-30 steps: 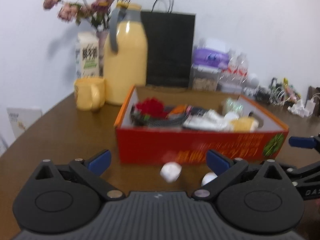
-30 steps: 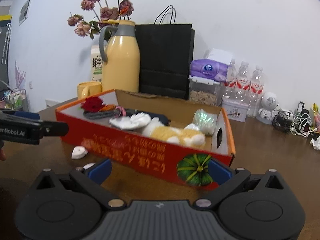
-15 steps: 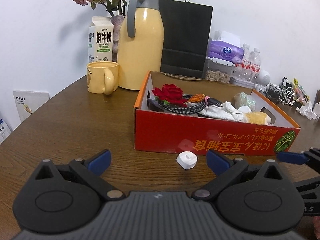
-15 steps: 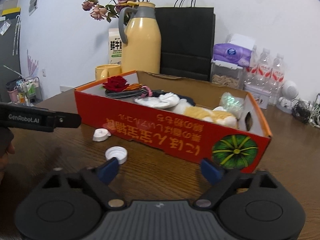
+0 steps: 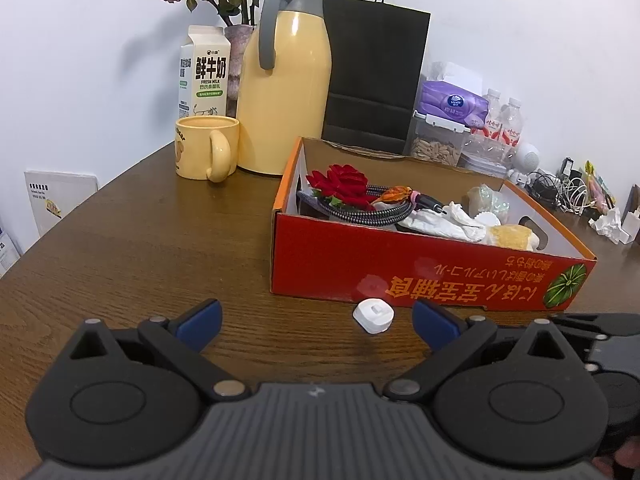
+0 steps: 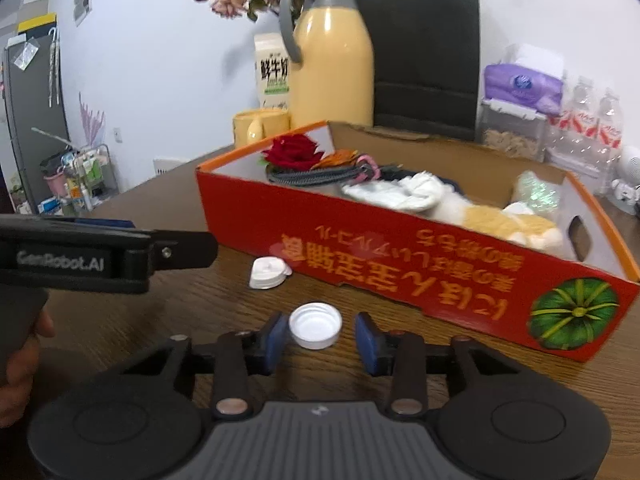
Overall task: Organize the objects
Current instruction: 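Grasp the white bottle cap with the right tool, then grasp the small white cap with the left tool while the right tool holds its cap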
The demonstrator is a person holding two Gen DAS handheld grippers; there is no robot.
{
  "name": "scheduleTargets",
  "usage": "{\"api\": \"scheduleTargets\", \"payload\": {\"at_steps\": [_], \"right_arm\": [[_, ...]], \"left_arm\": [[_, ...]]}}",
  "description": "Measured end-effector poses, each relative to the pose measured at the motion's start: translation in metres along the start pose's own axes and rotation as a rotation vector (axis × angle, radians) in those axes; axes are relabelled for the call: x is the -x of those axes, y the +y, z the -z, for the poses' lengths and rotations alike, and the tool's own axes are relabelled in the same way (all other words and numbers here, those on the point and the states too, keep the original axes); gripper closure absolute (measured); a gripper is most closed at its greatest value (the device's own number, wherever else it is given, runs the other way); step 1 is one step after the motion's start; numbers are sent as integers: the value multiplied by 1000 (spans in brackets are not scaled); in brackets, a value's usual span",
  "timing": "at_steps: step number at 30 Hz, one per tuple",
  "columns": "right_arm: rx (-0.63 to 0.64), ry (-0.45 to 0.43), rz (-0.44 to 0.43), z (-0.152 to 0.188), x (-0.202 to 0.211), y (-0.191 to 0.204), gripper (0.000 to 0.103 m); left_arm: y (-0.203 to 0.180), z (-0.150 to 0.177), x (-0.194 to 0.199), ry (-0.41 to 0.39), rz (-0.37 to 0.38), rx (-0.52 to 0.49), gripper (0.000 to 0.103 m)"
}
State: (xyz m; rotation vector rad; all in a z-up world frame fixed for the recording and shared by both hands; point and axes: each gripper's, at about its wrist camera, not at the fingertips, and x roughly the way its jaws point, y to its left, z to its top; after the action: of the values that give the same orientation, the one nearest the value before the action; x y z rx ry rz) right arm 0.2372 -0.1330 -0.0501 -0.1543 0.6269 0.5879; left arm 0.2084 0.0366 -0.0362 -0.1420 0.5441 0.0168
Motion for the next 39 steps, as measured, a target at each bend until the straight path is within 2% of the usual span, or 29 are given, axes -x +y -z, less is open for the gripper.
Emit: {"api": "scheduleTargets", "payload": {"at_steps": [4, 7, 14, 20, 29, 39], "right_arm": [[6, 8, 22, -4, -7, 3, 67], [16, 6, 9, -3, -7, 5, 75], [24, -2, 1, -2, -3, 7, 76], [26, -68, 49, 0, 9, 4, 76], [13, -105, 77, 5, 23, -11, 76], [-23, -125, 136, 15, 40, -47, 76]], "left_arm": [[0, 0, 0, 1, -1, 1, 0], [0, 1, 0, 5, -3, -1, 0], [0, 2, -6, 26, -10, 1, 0], [0, 3, -11, 45, -18, 1, 0], [-4, 4, -18, 75, -34, -15, 0], [-22, 4, -27, 84, -60, -70, 0]]}}
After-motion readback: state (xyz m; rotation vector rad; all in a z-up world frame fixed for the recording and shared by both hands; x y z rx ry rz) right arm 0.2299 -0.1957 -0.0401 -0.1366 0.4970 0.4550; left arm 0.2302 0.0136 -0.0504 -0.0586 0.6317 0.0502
